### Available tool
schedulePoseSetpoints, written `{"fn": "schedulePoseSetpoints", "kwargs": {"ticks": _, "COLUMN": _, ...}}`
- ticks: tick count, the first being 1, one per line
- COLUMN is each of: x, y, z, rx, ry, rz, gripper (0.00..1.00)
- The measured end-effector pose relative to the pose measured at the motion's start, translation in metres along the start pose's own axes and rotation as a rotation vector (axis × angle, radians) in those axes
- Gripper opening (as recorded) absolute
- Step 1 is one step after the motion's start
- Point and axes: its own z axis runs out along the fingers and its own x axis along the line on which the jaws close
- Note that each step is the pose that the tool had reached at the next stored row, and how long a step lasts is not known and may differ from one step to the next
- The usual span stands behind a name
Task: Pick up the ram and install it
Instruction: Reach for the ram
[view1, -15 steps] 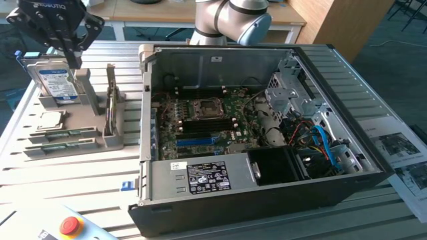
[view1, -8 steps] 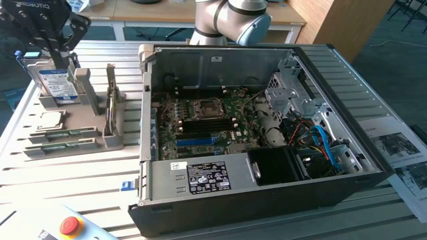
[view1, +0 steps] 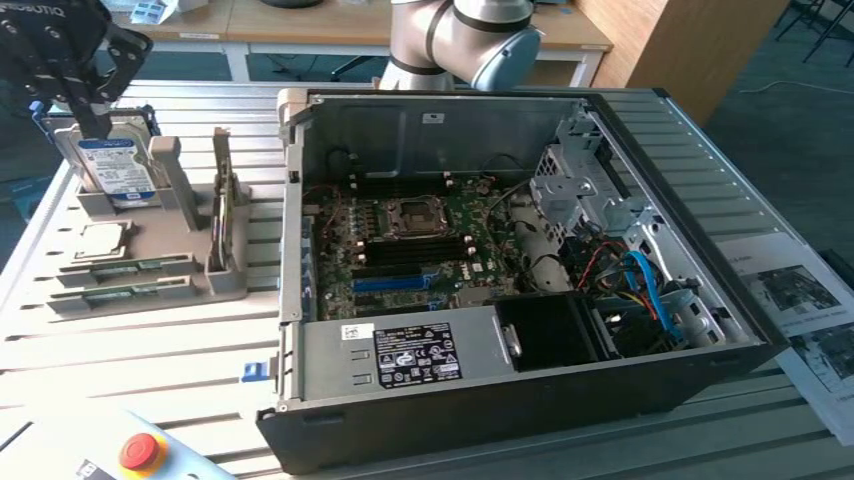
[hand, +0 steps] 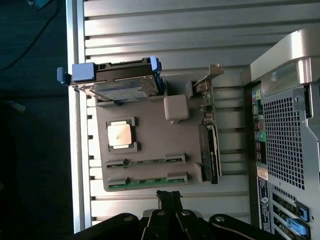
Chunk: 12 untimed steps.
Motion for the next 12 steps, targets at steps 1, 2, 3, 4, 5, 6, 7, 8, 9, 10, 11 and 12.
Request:
{"fn": "schedulePoseSetpoints", "kwargs": {"ticks": 1, "x": 0.0024, "y": -0.0002, "z": 0.0002, "rx": 0.0001, "ry": 0.0009, "rz": 0.0, "gripper": 0.1}}
{"fn": "schedulePoseSetpoints", "kwargs": {"ticks": 2, "x": 0.0049, "y": -0.0004, "z": 0.0004, "rx": 0.0001, "ry": 0.0019, "rz": 0.0, "gripper": 0.1}}
{"fn": "schedulePoseSetpoints", "kwargs": {"ticks": 3, "x": 0.0069, "y": -0.0006, "z": 0.0006, "rx": 0.0002, "ry": 0.0028, "rz": 0.0, "gripper": 0.1}}
{"fn": "schedulePoseSetpoints", "kwargs": {"ticks": 4, "x": 0.0087, "y": -0.0007, "z": 0.0007, "rx": 0.0002, "ry": 0.0037, "rz": 0.0, "gripper": 0.1}}
{"fn": "schedulePoseSetpoints", "kwargs": {"ticks": 5, "x": 0.01, "y": -0.0008, "z": 0.0008, "rx": 0.0003, "ry": 0.0043, "rz": 0.0, "gripper": 0.1}}
{"fn": "schedulePoseSetpoints", "kwargs": {"ticks": 6, "x": 0.0104, "y": -0.0008, "z": 0.0009, "rx": 0.0003, "ry": 0.0046, "rz": 0.0, "gripper": 0.1}}
{"fn": "schedulePoseSetpoints", "kwargs": {"ticks": 7, "x": 0.0104, "y": -0.0008, "z": 0.0008, "rx": 0.0003, "ry": 0.0046, "rz": 0.0, "gripper": 0.1}}
{"fn": "schedulePoseSetpoints", "kwargs": {"ticks": 8, "x": 0.0104, "y": -0.0008, "z": 0.0008, "rx": 0.0003, "ry": 0.0046, "rz": 0.0, "gripper": 0.1}}
{"fn": "schedulePoseSetpoints", "kwargs": {"ticks": 9, "x": 0.0104, "y": -0.0008, "z": 0.0008, "rx": 0.0003, "ry": 0.0047, "rz": 0.0, "gripper": 0.1}}
{"fn": "schedulePoseSetpoints", "kwargs": {"ticks": 10, "x": 0.0104, "y": -0.0008, "z": 0.0008, "rx": 0.0003, "ry": 0.0047, "rz": 0.0, "gripper": 0.1}}
{"fn": "schedulePoseSetpoints", "kwargs": {"ticks": 11, "x": 0.0105, "y": -0.0008, "z": 0.0008, "rx": 0.0003, "ry": 0.0047, "rz": 0.0, "gripper": 0.1}}
{"fn": "schedulePoseSetpoints", "kwargs": {"ticks": 12, "x": 0.0105, "y": -0.0008, "z": 0.0008, "rx": 0.0004, "ry": 0.0047, "rz": 0.0, "gripper": 0.1}}
